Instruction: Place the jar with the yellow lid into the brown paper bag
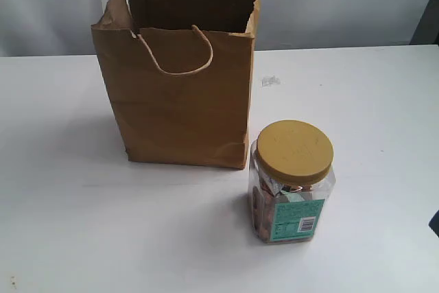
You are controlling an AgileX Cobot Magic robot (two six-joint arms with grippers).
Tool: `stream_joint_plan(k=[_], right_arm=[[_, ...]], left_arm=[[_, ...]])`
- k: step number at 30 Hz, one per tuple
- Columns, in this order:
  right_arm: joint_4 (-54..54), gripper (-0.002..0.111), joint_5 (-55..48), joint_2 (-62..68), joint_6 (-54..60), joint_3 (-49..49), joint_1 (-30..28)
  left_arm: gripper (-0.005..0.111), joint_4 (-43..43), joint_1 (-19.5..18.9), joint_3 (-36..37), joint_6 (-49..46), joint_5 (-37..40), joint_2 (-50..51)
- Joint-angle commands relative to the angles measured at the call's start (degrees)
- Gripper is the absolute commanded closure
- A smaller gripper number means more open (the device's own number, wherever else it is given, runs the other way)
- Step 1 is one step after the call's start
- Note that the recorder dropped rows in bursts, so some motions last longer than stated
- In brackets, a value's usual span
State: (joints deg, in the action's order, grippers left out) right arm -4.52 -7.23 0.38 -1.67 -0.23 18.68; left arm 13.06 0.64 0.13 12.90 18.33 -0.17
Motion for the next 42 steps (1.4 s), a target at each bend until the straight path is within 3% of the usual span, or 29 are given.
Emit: stream_joint_plan(k=[1, 23, 30, 36, 38, 42], right_arm=[[0.09, 0.108, -0.12, -0.38, -0.22, 0.23, -0.37], [-0.33, 0.108, 1.13, -0.38, -0.10, 0.23, -0.37], [0.22, 0.108, 9.82, -0.38, -0.10, 0.23, -0.37], [15.77, 0.108, 15.83, -0.38, 1.67, 0.23, -0.37], [18.42, 0.108, 13.46, -0.38, 1.67, -2.43, -0.37], [18.02, 0.108, -4.06, 2.38, 1.67, -14.38, -0.37]], left_arm=[[0.106, -0.22, 0.30, -0.13, 0.22, -0.54, 0.17], [0.106, -0.22, 0.30, -0.13, 0.22, -0.54, 0.17], [0.106, -0.22, 0.30, -0.13, 0.22, -0.54, 0.17], [0.106, -0.22, 0.30, -0.13, 0.22, -0.54, 0.17], [0.106, -0.22, 0.30, -0.13, 0.22, -0.54, 0.17], [0.106, -0.22, 0.30, -0.13, 0.22, -0.54, 0.17]])
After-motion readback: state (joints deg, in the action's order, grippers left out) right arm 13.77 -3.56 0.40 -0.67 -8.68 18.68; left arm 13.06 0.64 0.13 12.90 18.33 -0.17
